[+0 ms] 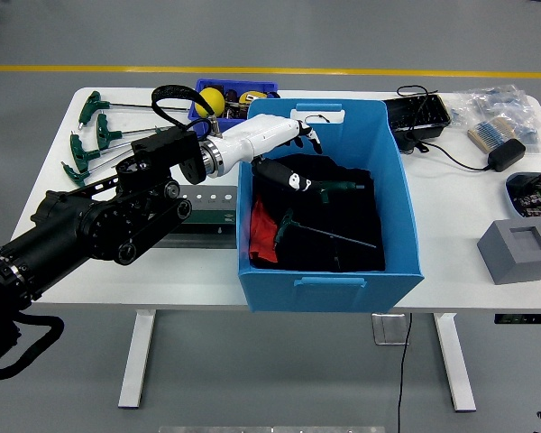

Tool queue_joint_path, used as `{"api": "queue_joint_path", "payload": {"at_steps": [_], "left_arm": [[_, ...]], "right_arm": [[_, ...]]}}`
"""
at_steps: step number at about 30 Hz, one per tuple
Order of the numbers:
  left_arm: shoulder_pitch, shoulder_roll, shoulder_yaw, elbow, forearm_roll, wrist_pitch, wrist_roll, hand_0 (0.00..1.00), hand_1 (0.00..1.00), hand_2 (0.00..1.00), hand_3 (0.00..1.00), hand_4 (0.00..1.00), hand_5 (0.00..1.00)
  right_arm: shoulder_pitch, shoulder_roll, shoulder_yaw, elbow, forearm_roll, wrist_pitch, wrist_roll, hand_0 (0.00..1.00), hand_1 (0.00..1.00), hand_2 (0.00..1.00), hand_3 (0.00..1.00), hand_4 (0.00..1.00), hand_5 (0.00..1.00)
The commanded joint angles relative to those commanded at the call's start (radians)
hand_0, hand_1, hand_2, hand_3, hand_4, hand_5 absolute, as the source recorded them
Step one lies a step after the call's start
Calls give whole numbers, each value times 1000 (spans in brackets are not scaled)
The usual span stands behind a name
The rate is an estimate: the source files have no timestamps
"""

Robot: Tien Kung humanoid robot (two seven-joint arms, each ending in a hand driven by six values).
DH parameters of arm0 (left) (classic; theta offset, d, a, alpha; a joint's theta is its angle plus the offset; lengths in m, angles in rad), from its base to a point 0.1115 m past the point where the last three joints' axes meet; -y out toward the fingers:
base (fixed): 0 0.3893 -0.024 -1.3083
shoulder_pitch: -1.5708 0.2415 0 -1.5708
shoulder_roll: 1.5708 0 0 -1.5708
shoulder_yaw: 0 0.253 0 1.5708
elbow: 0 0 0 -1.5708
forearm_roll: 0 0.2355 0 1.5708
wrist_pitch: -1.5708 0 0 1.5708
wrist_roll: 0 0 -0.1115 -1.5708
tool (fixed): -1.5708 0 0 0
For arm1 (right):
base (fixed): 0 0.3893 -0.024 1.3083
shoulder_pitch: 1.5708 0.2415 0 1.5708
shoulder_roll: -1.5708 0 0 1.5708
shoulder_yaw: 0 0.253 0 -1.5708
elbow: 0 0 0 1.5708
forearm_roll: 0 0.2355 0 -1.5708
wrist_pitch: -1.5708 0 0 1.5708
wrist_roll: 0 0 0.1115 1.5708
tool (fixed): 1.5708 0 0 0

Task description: Lift tool from toolbox,place it in box,lift tool from toolbox,place it in box

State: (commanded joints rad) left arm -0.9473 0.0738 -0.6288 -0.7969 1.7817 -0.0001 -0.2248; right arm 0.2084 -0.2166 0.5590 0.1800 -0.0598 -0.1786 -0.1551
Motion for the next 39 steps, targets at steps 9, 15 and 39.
{"api": "queue_joint_path", "payload": {"at_steps": [9, 15, 39], "left_arm": [[142, 33, -218, -153, 0, 6, 41, 637, 708, 837, 702, 899, 591], [252, 61, -392, -200, -154, 49, 10, 626, 689, 797, 682, 896, 588], [679, 81, -709, -319, -818, -14, -11, 634, 672, 748, 689, 897, 613]], "right_arm": [[-11, 5, -26, 0, 27, 0, 5, 694, 648, 703, 556, 779, 664], [-14, 7, -49, 0, 52, 0, 10, 692, 648, 703, 556, 778, 664], [-19, 18, -157, 1, 172, 4, 29, 685, 650, 702, 555, 776, 662]]}}
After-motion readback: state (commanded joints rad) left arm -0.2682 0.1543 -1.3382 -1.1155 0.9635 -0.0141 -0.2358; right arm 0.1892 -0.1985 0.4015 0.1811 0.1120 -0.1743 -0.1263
